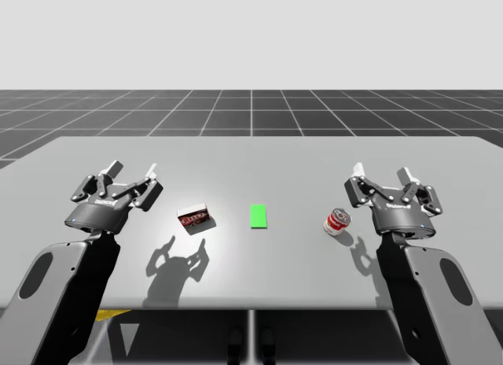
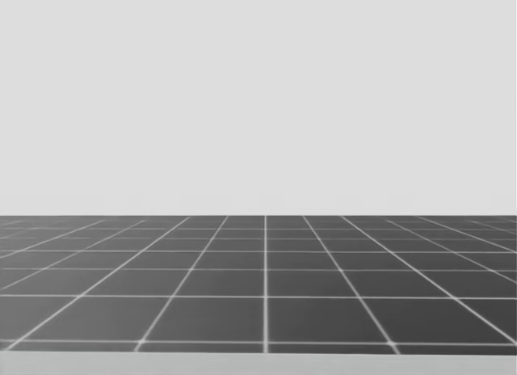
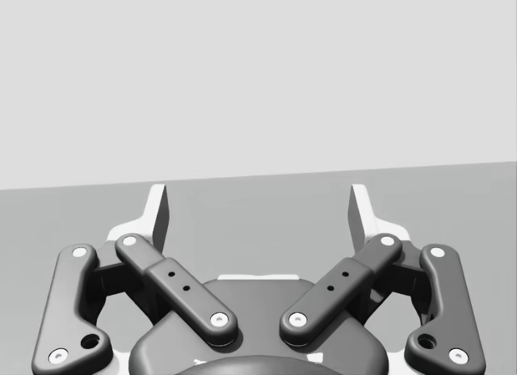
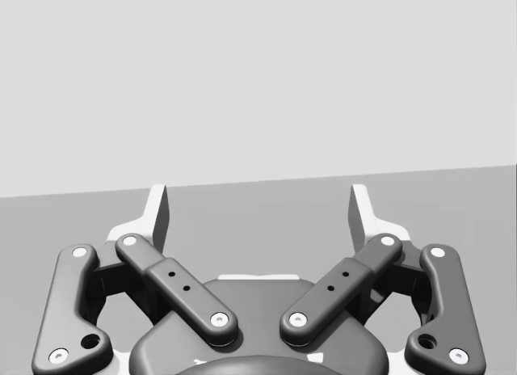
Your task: Look at the card. If it is red, pick the object on the left. If it is green, pick the object on the right.
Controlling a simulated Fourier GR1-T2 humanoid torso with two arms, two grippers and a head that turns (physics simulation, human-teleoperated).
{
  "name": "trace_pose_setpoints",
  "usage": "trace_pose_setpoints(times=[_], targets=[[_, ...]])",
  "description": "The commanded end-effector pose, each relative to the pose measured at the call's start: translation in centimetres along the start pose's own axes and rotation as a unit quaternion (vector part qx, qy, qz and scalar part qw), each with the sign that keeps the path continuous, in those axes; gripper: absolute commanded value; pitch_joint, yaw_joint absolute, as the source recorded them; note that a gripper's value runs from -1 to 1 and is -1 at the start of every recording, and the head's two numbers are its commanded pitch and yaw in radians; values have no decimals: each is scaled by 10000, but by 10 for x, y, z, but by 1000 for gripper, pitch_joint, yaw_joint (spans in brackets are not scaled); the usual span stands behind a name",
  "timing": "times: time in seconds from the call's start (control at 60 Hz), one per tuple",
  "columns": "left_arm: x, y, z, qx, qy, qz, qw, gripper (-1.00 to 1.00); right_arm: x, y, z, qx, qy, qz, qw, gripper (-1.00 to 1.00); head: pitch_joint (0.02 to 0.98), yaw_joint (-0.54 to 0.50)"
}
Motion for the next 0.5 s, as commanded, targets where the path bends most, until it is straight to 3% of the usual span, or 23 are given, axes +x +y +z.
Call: trace_pose_setpoints(times=[0.017,0.067,0.217,0.3,0.383,0.5], targets=[[0,0,0,-8,0,-9,10000,-1000,0,0,1,-15,27,-58,10000,-1000,55,19],[0,0,0,-7,-2,-5,10000,-1000,2,1,2,35,22,-155,9999,-1000,61,19],[0,0,0,-5,-3,-5,10000,-1000,2,1,1,54,45,-142,9999,-1000,122,18],[0,0,0,-5,-4,-11,10000,-1000,3,1,1,-20,99,-110,9999,-1000,200,15],[0,0,0,-1,-5,-13,10000,-1000,3,1,1,-76,208,-168,9996,-1000,288,12],[-1,1,0,-1,-6,-27,10000,-1000,3,2,1,-134,188,-79,9997,-1000,400,7]])
